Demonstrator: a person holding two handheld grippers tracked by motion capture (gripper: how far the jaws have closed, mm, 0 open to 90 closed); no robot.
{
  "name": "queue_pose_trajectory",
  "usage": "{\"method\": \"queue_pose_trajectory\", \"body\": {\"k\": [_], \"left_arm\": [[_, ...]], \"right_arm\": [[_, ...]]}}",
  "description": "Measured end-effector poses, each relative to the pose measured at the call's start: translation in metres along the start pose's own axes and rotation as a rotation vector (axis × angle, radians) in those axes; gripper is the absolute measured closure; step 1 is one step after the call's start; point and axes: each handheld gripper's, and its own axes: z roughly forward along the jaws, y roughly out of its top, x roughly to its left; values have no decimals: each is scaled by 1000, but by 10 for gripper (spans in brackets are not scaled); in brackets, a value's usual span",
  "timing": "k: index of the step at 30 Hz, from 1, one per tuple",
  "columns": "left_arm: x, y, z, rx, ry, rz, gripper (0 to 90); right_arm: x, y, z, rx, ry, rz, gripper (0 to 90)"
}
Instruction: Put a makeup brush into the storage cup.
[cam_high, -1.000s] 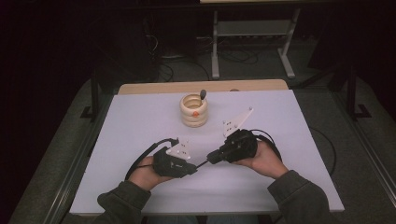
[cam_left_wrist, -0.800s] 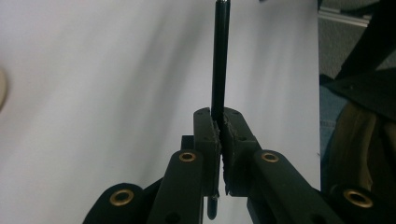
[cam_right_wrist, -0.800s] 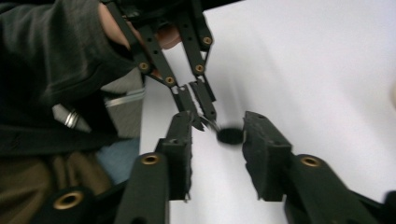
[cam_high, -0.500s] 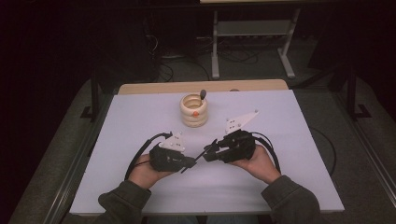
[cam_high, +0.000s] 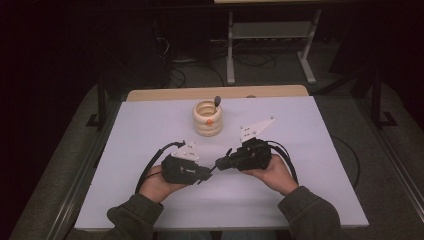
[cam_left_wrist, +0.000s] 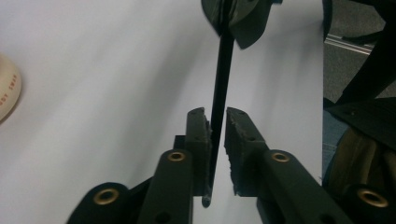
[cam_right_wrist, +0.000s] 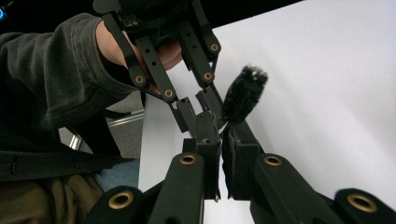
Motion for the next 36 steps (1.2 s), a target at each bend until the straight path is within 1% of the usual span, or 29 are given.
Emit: {"method": "queue_pose_trajectory", "body": {"k": [2, 4, 6, 8, 9, 10, 12, 14, 15, 20, 25, 27, 30, 31, 32, 36], "left_arm": [[0, -2, 1, 3, 0, -10, 752], [-1, -3, 1, 1, 1, -12, 739], [-1, -4, 1, 0, 3, -14, 726], [-1, -4, 0, 5, 14, -12, 716], [-1, -5, 0, 7, 16, -9, 712], [0, -6, 0, 5, 16, -15, 708], [1, -7, -1, 4, 20, -10, 703], [1, -8, -1, 2, 21, -14, 695], [0, -9, -1, 3, 20, -16, 690], [0, -10, -1, -2, 24, -13, 679], [0, -14, -3, -20, 24, -28, 662], [-1, -15, -3, -35, 29, -42, 657], [0, -18, -5, -37, 34, -41, 651], [0, -19, -5, -41, 36, -48, 650], [0, -20, -6, -37, 38, -45, 645], [1, -23, -8, -46, 46, -55, 640]], "right_arm": [[0, 0, -1, 7, -8, -1, 846], [-1, 0, -2, 18, -14, 3, 847], [-1, 0, -4, 31, -22, 6, 847], [-3, -1, -5, 39, -30, 10, 847], [-3, -1, -6, 48, -35, 18, 847], [-4, -1, -7, 55, -40, 15, 847], [-5, -2, -10, 62, -47, 24, 847], [-6, -2, -12, 63, -56, 32, 847], [-7, -2, -14, 65, -60, 25, 847], [-9, -1, -19, 76, -78, 37, 847], [-12, -1, -23, 84, -92, 51, 847], [-14, -2, -24, 90, -95, 56, 847], [-17, -2, -26, 93, -103, 65, 847], [-18, -2, -27, 93, -106, 65, 847], [-18, -1, -28, 92, -108, 66, 847], [-20, 3, -33, 93, -121, 65, 848]]}}
